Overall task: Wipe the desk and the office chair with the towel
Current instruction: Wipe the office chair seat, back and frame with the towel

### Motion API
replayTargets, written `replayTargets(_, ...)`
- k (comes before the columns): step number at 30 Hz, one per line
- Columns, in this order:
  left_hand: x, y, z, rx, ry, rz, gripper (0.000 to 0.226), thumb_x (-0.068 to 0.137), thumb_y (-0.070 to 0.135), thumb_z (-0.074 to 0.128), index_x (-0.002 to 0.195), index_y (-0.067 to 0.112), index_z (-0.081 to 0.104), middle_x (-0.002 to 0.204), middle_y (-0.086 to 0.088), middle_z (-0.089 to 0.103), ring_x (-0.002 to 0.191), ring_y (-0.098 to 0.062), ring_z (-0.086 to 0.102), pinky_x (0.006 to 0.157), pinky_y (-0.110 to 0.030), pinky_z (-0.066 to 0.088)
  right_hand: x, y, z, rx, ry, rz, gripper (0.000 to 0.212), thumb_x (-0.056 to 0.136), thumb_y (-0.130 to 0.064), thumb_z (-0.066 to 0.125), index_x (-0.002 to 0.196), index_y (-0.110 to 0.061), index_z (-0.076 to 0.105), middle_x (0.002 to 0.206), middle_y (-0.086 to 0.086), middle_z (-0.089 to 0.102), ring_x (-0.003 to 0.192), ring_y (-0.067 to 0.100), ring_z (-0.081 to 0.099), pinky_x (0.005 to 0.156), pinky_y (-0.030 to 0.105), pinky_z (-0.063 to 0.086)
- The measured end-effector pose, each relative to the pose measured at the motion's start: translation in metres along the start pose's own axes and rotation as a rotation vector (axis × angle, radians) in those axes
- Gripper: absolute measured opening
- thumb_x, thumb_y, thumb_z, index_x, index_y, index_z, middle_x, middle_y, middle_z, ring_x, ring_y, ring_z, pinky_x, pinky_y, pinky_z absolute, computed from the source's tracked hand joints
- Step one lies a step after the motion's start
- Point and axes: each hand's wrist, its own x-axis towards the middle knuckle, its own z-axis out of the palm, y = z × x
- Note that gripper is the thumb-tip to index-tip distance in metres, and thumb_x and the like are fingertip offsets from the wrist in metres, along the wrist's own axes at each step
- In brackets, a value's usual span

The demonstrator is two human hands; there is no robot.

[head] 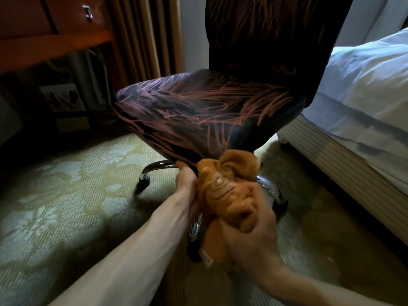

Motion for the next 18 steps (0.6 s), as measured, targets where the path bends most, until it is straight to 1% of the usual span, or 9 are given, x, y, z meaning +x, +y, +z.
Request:
replayTargets(2, -0.003, -0.008, 0.008, -0.040, -0.050, -0.040, 0.070, 0.109, 0.057, 0.023, 0.137, 0.004, 0.059, 0.128, -0.020, 0.067, 0.113, -0.037, 0.066, 0.093, -0.041, 0.059, 0.013, -0.002, -0.008, 0.097, 0.155, 0.051, 0.031, 0.069, -0.018, 0.072, 0.091, -0.034, 0.059, 0.084, -0.019, 0.066, 0.075, -0.001, 0.062, 0.063, 0.008, 0.047)
replayTargets(3, -0.006, -0.012, 0.013, -0.050, -0.070, -0.040, 0.068, 0.110, 0.056, 0.022, 0.138, 0.006, 0.059, 0.126, -0.019, 0.068, 0.110, -0.037, 0.067, 0.091, -0.044, 0.061, 0.023, -0.002, -0.013, 0.104, 0.230, 0.073, 0.031, 0.072, -0.015, 0.072, 0.092, -0.034, 0.059, 0.085, -0.022, 0.066, 0.076, -0.004, 0.063, 0.063, 0.005, 0.045)
replayTargets(5, -0.007, -0.021, 0.023, -0.038, -0.110, -0.033, 0.067, 0.110, 0.053, 0.022, 0.144, 0.005, 0.053, 0.137, -0.021, 0.063, 0.123, -0.039, 0.062, 0.104, -0.048, 0.053, 0.042, 0.002, -0.021, 0.040, 0.287, 0.076, 0.033, 0.077, -0.015, 0.073, 0.102, -0.031, 0.058, 0.090, -0.024, 0.066, 0.084, -0.004, 0.064, 0.069, 0.005, 0.046)
replayTargets(6, -0.007, -0.026, 0.029, -0.017, -0.120, -0.025, 0.066, 0.110, 0.052, 0.023, 0.146, 0.005, 0.052, 0.142, -0.022, 0.059, 0.129, -0.039, 0.058, 0.110, -0.050, 0.047, 0.051, 0.004, -0.025, -0.011, 0.269, 0.079, 0.036, 0.078, -0.017, 0.074, 0.109, -0.027, 0.058, 0.097, -0.021, 0.066, 0.091, -0.001, 0.064, 0.079, 0.012, 0.051)
replayTargets(8, -0.008, -0.040, 0.039, -0.005, -0.166, -0.039, 0.063, 0.110, 0.052, 0.026, 0.143, 0.007, 0.054, 0.140, -0.021, 0.061, 0.127, -0.039, 0.060, 0.111, -0.053, 0.047, 0.062, 0.010, -0.032, -0.179, 0.217, 0.087, 0.052, 0.080, -0.019, 0.077, 0.127, -0.017, 0.055, 0.118, 0.002, 0.064, 0.110, 0.022, 0.062, 0.100, 0.046, 0.052)
replayTargets(10, -0.010, -0.051, 0.047, 0.008, -0.234, -0.043, 0.058, 0.110, 0.050, 0.029, 0.137, 0.008, 0.058, 0.132, -0.020, 0.067, 0.116, -0.036, 0.067, 0.101, -0.052, 0.054, 0.066, 0.018, -0.041, -0.357, 0.215, 0.060, 0.062, 0.078, -0.022, 0.079, 0.133, -0.009, 0.053, 0.125, 0.014, 0.060, 0.118, 0.034, 0.058, 0.103, 0.063, 0.044)
replayTargets(13, -0.011, -0.061, 0.060, 0.044, -0.278, -0.003, 0.050, 0.112, 0.043, 0.032, 0.134, 0.007, 0.059, 0.124, -0.013, 0.071, 0.095, -0.025, 0.070, 0.078, -0.033, 0.057, 0.054, 0.026, -0.059, -0.502, 0.163, 0.040, 0.061, 0.068, -0.028, 0.082, 0.122, -0.017, 0.055, 0.117, 0.006, 0.054, 0.110, 0.033, 0.056, 0.096, 0.061, 0.048)
replayTargets(16, -0.015, -0.069, 0.070, 0.078, -0.313, 0.011, 0.047, 0.112, 0.042, 0.034, 0.137, 0.008, 0.055, 0.129, -0.015, 0.069, 0.115, -0.032, 0.068, 0.102, -0.049, 0.054, 0.042, 0.033, -0.088, -0.552, 0.062, 0.012, 0.056, 0.065, -0.025, 0.087, 0.110, -0.032, 0.055, 0.109, -0.005, 0.052, 0.093, 0.021, 0.058, 0.079, 0.046, 0.054)
replayTargets(18, -0.017, -0.073, 0.074, 0.099, -0.317, 0.041, 0.044, 0.111, 0.043, 0.036, 0.136, 0.012, 0.054, 0.128, -0.012, 0.069, 0.118, -0.031, 0.067, 0.107, -0.044, 0.050, 0.049, 0.035, -0.109, -0.450, 0.128, 0.018, 0.042, 0.070, -0.028, 0.081, 0.106, -0.029, 0.057, 0.103, 0.000, 0.061, 0.086, 0.018, 0.060, 0.075, 0.043, 0.053)
